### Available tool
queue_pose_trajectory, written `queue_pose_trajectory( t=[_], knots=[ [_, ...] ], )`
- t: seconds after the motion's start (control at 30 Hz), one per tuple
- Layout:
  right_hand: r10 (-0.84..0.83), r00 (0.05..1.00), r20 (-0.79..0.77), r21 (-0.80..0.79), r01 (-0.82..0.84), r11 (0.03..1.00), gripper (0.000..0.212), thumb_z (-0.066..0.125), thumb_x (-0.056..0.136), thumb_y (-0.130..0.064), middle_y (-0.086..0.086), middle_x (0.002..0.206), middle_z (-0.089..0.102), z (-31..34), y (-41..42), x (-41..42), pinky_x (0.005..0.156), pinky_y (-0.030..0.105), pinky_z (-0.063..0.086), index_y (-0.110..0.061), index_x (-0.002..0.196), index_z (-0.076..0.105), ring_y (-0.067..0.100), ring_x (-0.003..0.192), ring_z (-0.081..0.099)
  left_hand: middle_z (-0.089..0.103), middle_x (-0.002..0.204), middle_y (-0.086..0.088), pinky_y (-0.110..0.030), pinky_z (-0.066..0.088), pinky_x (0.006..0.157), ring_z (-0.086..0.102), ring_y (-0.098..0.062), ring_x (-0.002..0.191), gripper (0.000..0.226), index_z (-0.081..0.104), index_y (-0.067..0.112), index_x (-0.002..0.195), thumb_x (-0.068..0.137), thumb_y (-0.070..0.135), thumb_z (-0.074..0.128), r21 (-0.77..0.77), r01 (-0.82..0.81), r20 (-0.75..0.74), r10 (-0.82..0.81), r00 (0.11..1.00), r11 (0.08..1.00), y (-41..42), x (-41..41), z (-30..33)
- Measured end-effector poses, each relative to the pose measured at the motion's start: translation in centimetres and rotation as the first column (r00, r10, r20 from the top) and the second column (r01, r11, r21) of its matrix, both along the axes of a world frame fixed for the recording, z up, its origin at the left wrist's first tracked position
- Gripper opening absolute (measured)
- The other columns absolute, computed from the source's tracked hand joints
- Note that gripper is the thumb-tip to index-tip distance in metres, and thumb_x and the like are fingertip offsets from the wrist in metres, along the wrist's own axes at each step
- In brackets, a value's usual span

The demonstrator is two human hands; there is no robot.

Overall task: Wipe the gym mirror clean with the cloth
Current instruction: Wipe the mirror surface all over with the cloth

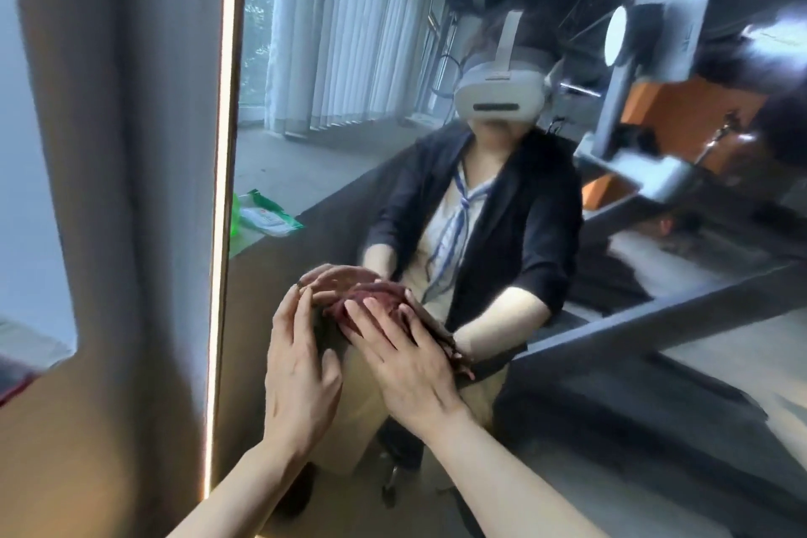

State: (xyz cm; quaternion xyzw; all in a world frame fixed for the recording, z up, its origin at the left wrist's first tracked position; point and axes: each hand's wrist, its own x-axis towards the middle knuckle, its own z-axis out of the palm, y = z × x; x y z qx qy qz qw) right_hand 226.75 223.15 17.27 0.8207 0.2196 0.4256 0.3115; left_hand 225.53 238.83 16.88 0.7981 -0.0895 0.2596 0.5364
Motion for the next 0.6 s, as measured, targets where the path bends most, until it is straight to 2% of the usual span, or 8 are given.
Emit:
queue_pose_trajectory(
  t=[0.1, 0.2, 0.3, 0.37, 0.4, 0.47, 0.53, 0.6],
  knots=[
    [-0.039, 0.984, 0.175, 0.303, -0.016, 0.953, 0.054, 0.044, 0.096, -0.015, 0.008, 0.165, 0.019, 4.4, -0.1, -0.3, 0.125, 0.048, 0.003, -0.02, 0.15, 0.046, 0.03, 0.152, 0.015, 0.022, 0.159, 0.004, -0.054, 0.041, 0.111, 0.039, -0.027, 0.139, 0.076, 0.034, 0.017, 0.151, 0.086, -0.005, 0.064, 0.012, 0.01, -0.013, -0.01, 1.0, 1.0, 0.6, -0.1, 0.1],
    [-0.173, 0.907, 0.385, 0.637, -0.125, 0.761, 0.048, 0.048, 0.104, -0.022, 0.014, 0.16, 0.029, 12.0, 3.0, 2.0, 0.124, 0.049, 0.006, -0.016, 0.151, 0.045, 0.036, 0.149, 0.022, 0.019, 0.159, 0.01, -0.039, 0.037, 0.111, 0.036, -0.015, 0.136, 0.074, 0.032, 0.022, 0.151, 0.088, -0.002, 0.064, -0.007, 0.026, 0.009, -0.026, 1.0, 1.0, 1.1, 0.2, 0.8],
    [-0.109, 0.92, 0.377, 0.513, -0.109, 0.852, 0.055, 0.053, 0.101, -0.021, 0.012, 0.162, 0.028, 12.9, 6.8, 4.5, 0.122, 0.05, 0.013, -0.017, 0.155, 0.038, 0.034, 0.15, 0.022, 0.02, 0.162, 0.003, -0.017, 0.028, 0.108, 0.032, -0.006, 0.13, 0.072, 0.031, 0.02, 0.152, 0.091, -0.002, 0.062, -0.029, 0.001, -0.023, -0.001, 1.0, 1.0, 2.3, 0.6, 1.4],
    [-0.005, 0.969, 0.247, 0.39, -0.095, 0.916, 0.066, 0.056, 0.098, -0.02, 0.01, 0.165, 0.015, 10.1, 8.3, 5.2, 0.122, 0.051, 0.012, -0.017, 0.158, 0.029, 0.032, 0.152, 0.013, 0.022, 0.162, 0.0, 0.008, 0.027, 0.087, 0.034, -0.003, 0.122, 0.071, 0.03, 0.017, 0.153, 0.093, -0.003, 0.06, -0.058, -0.027, -0.085, 0.022, 0.996, 0.998, 3.2, 0.9, 1.6],
    [0.025, 0.985, 0.173, 0.324, -0.081, 0.943, 0.071, 0.056, 0.096, -0.02, 0.01, 0.166, 0.009, 8.2, 8.6, 5.2, 0.123, 0.052, 0.009, -0.016, 0.159, 0.024, 0.032, 0.153, 0.007, 0.023, 0.162, -0.002, 0.012, 0.027, 0.075, 0.033, -0.002, 0.117, 0.071, 0.03, 0.015, 0.153, 0.093, -0.005, 0.059, -0.078, -0.032, -0.11, 0.024, 0.994, 0.996, 3.6, 1.0, 1.5],
    [0.049, 0.998, 0.049, 0.186, -0.057, 0.981, 0.072, 0.051, 0.093, -0.017, 0.009, 0.167, 0.0, 4.7, 8.0, 4.6, 0.123, 0.052, 0.001, -0.015, 0.159, 0.023, 0.031, 0.154, 0.0, 0.026, 0.161, -0.006, 0.012, 0.028, 0.069, 0.033, -0.002, 0.115, 0.07, 0.03, 0.013, 0.153, 0.092, -0.007, 0.059, -0.097, -0.044, -0.118, 0.033, 0.993, 0.994, 4.0, 1.3, 1.2],
    [0.058, 0.998, -0.031, 0.098, -0.055, 0.994, 0.069, 0.049, 0.09, -0.014, 0.007, 0.167, -0.001, 2.3, 6.5, 3.4, 0.123, 0.051, 0.0, -0.016, 0.157, 0.031, 0.03, 0.154, 0.004, 0.029, 0.159, -0.008, 0.012, 0.028, 0.071, 0.034, -0.002, 0.116, 0.07, 0.032, 0.012, 0.152, 0.091, -0.008, 0.059, -0.099, -0.051, -0.104, 0.041, 0.994, 0.994, 4.0, 1.5, 1.0],
    [0.047, 0.999, 0.0, 0.161, -0.047, 0.986, 0.066, 0.049, 0.089, -0.009, 0.008, 0.167, 0.007, 2.4, 4.8, 2.5, 0.122, 0.05, 0.008, -0.016, 0.154, 0.038, 0.03, 0.153, 0.013, 0.032, 0.157, -0.007, 0.01, 0.027, 0.082, 0.038, -0.004, 0.121, 0.071, 0.033, 0.012, 0.151, 0.09, -0.008, 0.061, -0.116, -0.061, -0.071, 0.053, 0.996, 0.991, 3.7, 1.8, 0.9]
  ],
)
